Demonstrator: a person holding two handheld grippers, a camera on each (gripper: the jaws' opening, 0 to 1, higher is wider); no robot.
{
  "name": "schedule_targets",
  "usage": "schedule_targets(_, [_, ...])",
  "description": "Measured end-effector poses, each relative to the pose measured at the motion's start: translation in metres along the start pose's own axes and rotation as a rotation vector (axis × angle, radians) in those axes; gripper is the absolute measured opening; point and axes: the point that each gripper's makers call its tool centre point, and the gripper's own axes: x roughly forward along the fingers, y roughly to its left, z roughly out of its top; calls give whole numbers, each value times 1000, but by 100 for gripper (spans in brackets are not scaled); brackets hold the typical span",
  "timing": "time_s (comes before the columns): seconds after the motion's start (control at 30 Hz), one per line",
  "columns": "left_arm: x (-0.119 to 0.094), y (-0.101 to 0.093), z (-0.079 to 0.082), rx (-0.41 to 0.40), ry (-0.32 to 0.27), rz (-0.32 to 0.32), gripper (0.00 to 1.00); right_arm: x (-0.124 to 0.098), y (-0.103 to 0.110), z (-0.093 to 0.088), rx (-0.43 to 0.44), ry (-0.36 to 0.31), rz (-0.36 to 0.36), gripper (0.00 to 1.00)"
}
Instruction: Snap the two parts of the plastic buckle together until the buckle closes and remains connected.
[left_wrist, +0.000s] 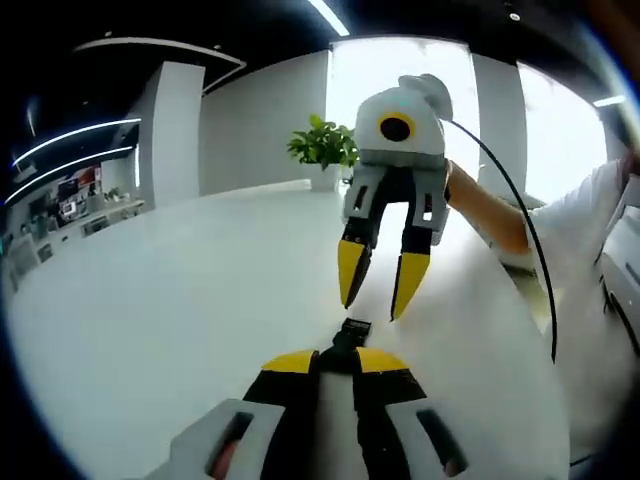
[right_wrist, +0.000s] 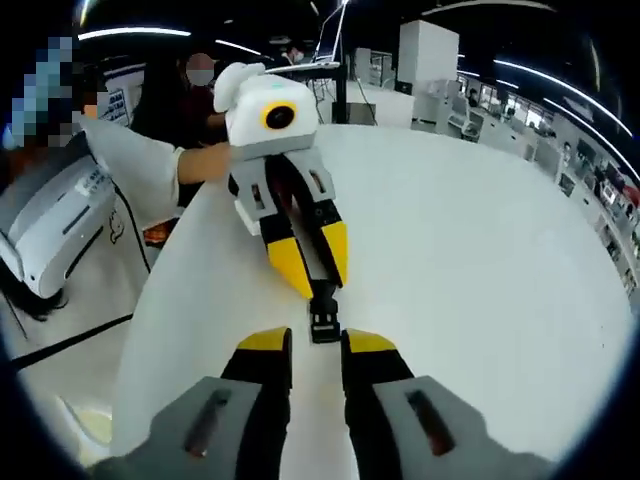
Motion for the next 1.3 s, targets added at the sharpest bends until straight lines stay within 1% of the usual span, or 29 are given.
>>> schedule_targets(0.1, [-2,0,4,-18,-26,-15,14,-3,-2,-1,37,-56,4,17])
schedule_targets(0.13, [-3,0,5,-25,-32,-19,15,-4,-2,-4,43,-58,4,17])
schedule_targets(0.2, [-5,0,6,-28,-35,-25,16,-5,-2,-4,44,-86,-1,17])
schedule_targets(0.3, [-8,1,5,2,-32,-31,17,-5,-4,-2,37,-135,-24,18])
schedule_targets(0.4, [-10,0,1,46,-8,-53,24,-3,1,-2,24,-163,-10,19])
schedule_targets(0.43, [-9,-2,1,60,-7,-61,26,-2,3,-2,24,-171,-4,19])
schedule_targets(0.47, [-9,-3,0,67,-7,-69,26,0,4,-3,23,-173,-1,20])
schedule_targets(0.6, [-7,-9,-5,99,15,-118,26,2,-1,-5,9,-197,-41,22])
schedule_targets(0.67, [-7,-9,-5,96,6,-132,26,0,-1,-7,21,-205,-28,22])
schedule_targets(0.77, [-8,-7,1,72,-24,-149,26,2,2,-9,34,-213,-16,23])
schedule_targets(0.87, [-9,-6,2,62,-27,-156,26,3,1,-12,28,-207,-28,24])
schedule_targets(1.0, [-5,-5,1,73,-11,-161,25,4,-2,-10,33,-216,-47,24])
schedule_targets(1.03, [-3,-4,1,77,-3,-163,25,4,-1,-9,27,-218,-46,24])
schedule_targets(1.07, [-2,-4,1,78,1,-164,24,4,0,-10,11,-204,-44,23])
schedule_targets(1.13, [1,-4,0,75,14,-171,21,4,1,-8,-8,-206,-57,22])
schedule_targets(1.23, [1,-5,-1,66,18,-183,21,6,1,-7,8,-213,-49,21])
schedule_targets(1.3, [0,-5,-1,69,19,-187,21,8,2,-8,6,-205,-46,21])
